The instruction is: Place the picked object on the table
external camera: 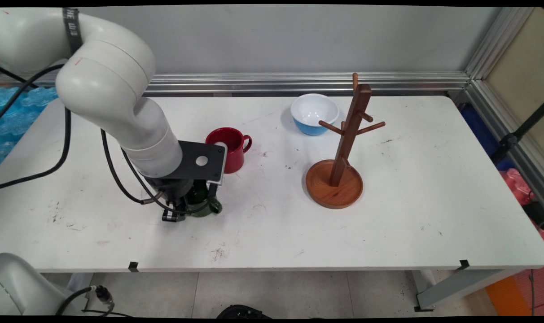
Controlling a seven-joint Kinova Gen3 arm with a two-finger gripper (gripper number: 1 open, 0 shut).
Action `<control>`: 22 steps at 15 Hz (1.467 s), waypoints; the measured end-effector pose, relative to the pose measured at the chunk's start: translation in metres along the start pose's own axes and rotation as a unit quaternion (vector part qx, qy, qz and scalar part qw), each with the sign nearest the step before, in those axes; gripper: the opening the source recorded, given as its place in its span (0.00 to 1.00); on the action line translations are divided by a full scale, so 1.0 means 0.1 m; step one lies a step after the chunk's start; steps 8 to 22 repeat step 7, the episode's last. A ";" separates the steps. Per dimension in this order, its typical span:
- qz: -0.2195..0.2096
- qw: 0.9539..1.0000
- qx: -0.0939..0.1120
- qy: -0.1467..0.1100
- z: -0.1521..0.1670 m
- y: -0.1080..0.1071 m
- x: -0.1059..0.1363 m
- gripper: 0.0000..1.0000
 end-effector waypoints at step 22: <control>-0.008 1.000 -0.005 0.011 0.05 0.03 0.01 1.00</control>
